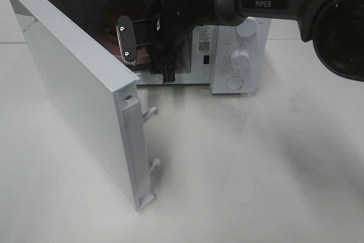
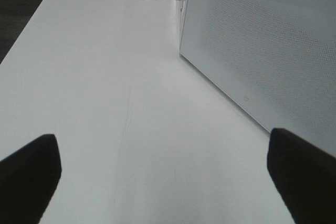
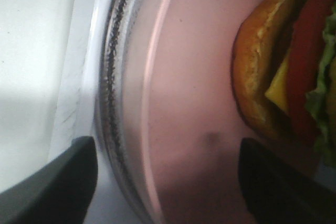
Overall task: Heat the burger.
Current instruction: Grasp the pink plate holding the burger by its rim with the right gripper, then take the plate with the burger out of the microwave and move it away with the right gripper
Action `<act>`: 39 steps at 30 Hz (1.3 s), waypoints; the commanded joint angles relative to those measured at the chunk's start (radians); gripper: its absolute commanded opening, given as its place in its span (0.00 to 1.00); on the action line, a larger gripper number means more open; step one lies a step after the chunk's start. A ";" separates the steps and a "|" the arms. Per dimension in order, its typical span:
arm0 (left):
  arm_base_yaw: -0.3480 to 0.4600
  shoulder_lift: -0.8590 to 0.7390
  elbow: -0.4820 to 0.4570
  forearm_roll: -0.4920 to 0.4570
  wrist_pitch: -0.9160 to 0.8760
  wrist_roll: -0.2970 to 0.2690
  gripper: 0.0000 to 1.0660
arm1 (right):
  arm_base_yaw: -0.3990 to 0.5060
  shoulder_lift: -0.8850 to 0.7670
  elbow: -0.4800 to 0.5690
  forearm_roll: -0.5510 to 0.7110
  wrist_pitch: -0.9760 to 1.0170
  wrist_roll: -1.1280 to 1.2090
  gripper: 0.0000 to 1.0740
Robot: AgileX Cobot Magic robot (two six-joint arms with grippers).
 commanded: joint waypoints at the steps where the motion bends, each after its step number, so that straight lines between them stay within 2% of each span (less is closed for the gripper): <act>1: 0.000 -0.022 0.002 -0.004 -0.007 0.000 0.94 | 0.001 0.008 -0.008 0.004 0.019 0.005 0.54; 3: 0.000 -0.022 0.002 -0.004 -0.007 0.000 0.94 | 0.010 0.005 -0.008 0.007 0.032 0.002 0.34; 4: 0.000 -0.022 0.002 -0.004 -0.007 0.000 0.94 | 0.010 0.005 -0.008 0.007 0.032 0.002 0.34; 5: 0.000 -0.022 0.002 -0.004 -0.007 0.000 0.94 | 0.014 0.004 -0.008 0.011 0.043 0.002 0.17; 6: 0.000 -0.022 0.002 -0.004 -0.007 0.000 0.94 | 0.014 0.004 -0.008 0.011 0.043 0.002 0.17; 7: 0.000 -0.022 0.002 -0.004 -0.007 0.000 0.94 | 0.014 0.002 -0.008 0.033 0.051 0.002 0.02; 8: 0.000 -0.022 0.002 -0.004 -0.007 0.000 0.94 | 0.014 0.002 -0.008 0.045 0.052 0.002 0.00; 15: 0.000 -0.022 0.002 -0.004 -0.007 0.000 0.94 | 0.038 -0.008 -0.007 0.050 0.104 -0.040 0.00; 24: 0.000 -0.022 0.002 -0.004 -0.007 0.000 0.94 | 0.049 -0.046 -0.003 0.137 0.196 -0.170 0.00; 29: 0.000 -0.022 0.002 -0.004 -0.007 0.000 0.94 | 0.061 -0.089 0.048 0.153 0.198 -0.237 0.00; 34: 0.000 -0.022 0.002 -0.004 -0.007 0.000 0.94 | 0.058 -0.171 0.174 0.151 0.155 -0.283 0.00; 39: 0.000 -0.022 0.002 -0.004 -0.007 0.000 0.94 | 0.047 -0.221 0.242 0.154 0.109 -0.300 0.00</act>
